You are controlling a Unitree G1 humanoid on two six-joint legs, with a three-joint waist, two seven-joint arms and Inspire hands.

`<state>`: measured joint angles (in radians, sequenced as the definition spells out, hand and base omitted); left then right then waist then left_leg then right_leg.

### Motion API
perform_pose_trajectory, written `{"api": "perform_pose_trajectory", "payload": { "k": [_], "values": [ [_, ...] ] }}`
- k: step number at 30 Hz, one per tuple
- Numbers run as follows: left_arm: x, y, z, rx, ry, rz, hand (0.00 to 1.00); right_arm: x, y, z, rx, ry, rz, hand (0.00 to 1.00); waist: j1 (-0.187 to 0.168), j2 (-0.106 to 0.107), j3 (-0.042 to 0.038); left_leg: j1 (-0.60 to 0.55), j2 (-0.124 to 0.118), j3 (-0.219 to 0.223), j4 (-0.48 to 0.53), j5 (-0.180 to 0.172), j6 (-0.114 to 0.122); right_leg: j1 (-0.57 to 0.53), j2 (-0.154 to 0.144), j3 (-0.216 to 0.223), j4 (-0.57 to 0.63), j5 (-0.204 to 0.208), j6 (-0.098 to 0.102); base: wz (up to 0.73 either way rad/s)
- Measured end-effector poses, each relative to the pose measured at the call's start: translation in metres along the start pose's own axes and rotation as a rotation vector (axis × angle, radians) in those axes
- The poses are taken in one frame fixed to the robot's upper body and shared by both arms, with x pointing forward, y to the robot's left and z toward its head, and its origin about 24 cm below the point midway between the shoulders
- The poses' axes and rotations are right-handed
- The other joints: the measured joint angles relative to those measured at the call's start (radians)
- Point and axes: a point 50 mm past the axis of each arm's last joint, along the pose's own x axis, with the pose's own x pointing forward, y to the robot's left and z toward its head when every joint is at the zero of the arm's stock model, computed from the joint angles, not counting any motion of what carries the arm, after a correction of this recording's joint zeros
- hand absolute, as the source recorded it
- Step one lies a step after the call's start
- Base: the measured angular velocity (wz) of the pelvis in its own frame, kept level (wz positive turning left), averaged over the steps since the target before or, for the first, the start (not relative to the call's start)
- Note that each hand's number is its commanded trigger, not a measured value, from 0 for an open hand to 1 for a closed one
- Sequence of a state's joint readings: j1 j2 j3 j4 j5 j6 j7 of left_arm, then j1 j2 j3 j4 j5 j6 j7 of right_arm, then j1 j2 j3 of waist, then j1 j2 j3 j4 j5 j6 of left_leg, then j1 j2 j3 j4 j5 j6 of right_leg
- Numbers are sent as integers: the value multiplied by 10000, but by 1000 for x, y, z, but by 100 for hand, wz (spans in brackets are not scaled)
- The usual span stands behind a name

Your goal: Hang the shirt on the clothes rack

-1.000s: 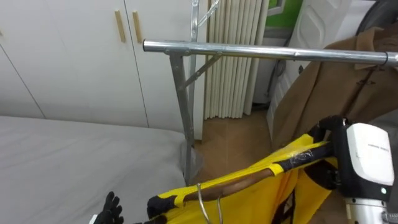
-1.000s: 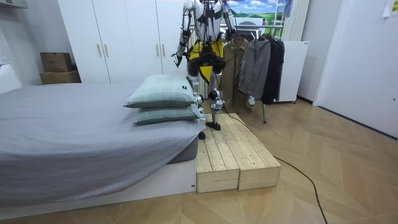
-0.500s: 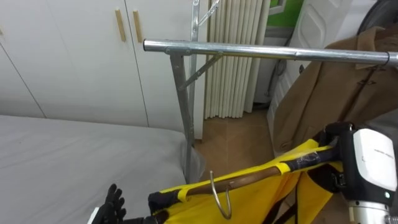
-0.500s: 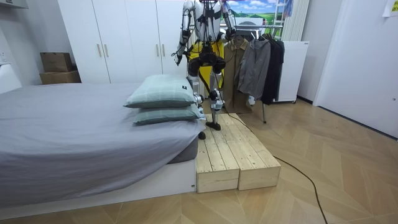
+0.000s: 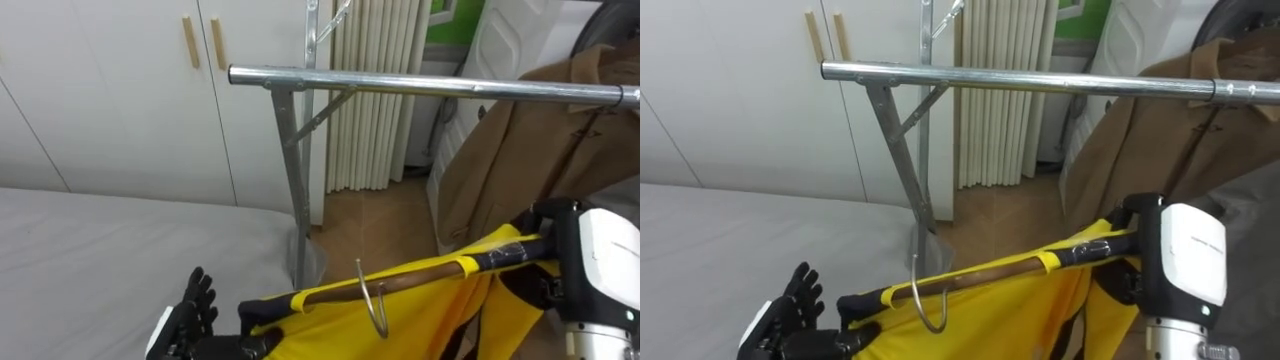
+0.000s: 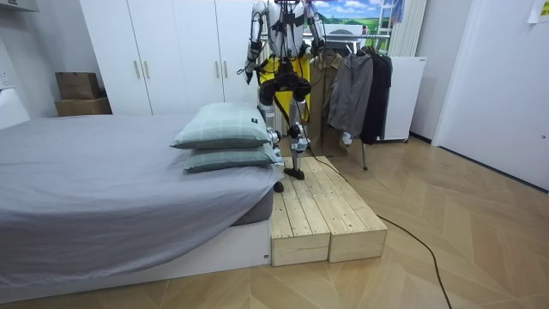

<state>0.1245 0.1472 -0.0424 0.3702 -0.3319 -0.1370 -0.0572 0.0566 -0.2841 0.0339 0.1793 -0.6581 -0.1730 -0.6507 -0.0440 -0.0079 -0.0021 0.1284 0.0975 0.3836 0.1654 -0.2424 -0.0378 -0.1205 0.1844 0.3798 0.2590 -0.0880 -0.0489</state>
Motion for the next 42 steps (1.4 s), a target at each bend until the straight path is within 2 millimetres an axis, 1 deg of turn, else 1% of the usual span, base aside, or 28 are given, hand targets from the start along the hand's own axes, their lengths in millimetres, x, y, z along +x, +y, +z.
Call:
{"api": "perform_pose_trajectory", "payload": {
  "k": [6,10,15,18,23,28,33,42],
  "values": [
    [0,0,3,27,-83,-68,0,-2,1,-5,268,427,45,100,1,-5,6,-21,0,-2,0,0,0,-15,-2,1,-7,-1,1,0],
    [0,4,5,301,-102,-187,0,-4,3,-12,528,939,221,100,-8,-15,18,-22,1,2,-1,0,0,-21,-1,0,-2,-1,1,0],
    [0,5,9,426,-234,-224,0,-3,2,-15,752,1199,175,100,-18,-20,25,-59,2,4,0,1,0,-65,-1,-17,-6,-2,2,0],
    [0,6,10,455,-267,-237,0,-7,5,-22,918,1667,293,100,-4,-24,28,-59,12,1,0,1,0,-58,-5,-63,-32,-2,1,1],
    [-6,10,3,547,58,-123,0,-14,9,-38,1123,2789,556,100,-55,-38,38,-195,8,4,-2,1,-1,-204,-2,-59,-10,-4,-2,0],
    [-8,11,-5,993,576,-102,0,-13,2,-48,1059,3398,336,100,-54,-46,43,-308,8,-27,-2,2,0,-292,-7,-61,-19,-4,-6,0],
    [-10,12,-9,1111,859,-96,0,-11,3,-49,1012,3491,484,100,-46,-44,43,-303,12,-3,-4,2,0,-294,12,-19,-23,-4,-7,-1],
    [-16,15,-18,1388,1258,-167,0,8,2,-41,1152,3081,640,100,-72,-27,57,-283,15,26,-3,2,0,-289,30,17,-12,0,-11,-1]
  ]
}}
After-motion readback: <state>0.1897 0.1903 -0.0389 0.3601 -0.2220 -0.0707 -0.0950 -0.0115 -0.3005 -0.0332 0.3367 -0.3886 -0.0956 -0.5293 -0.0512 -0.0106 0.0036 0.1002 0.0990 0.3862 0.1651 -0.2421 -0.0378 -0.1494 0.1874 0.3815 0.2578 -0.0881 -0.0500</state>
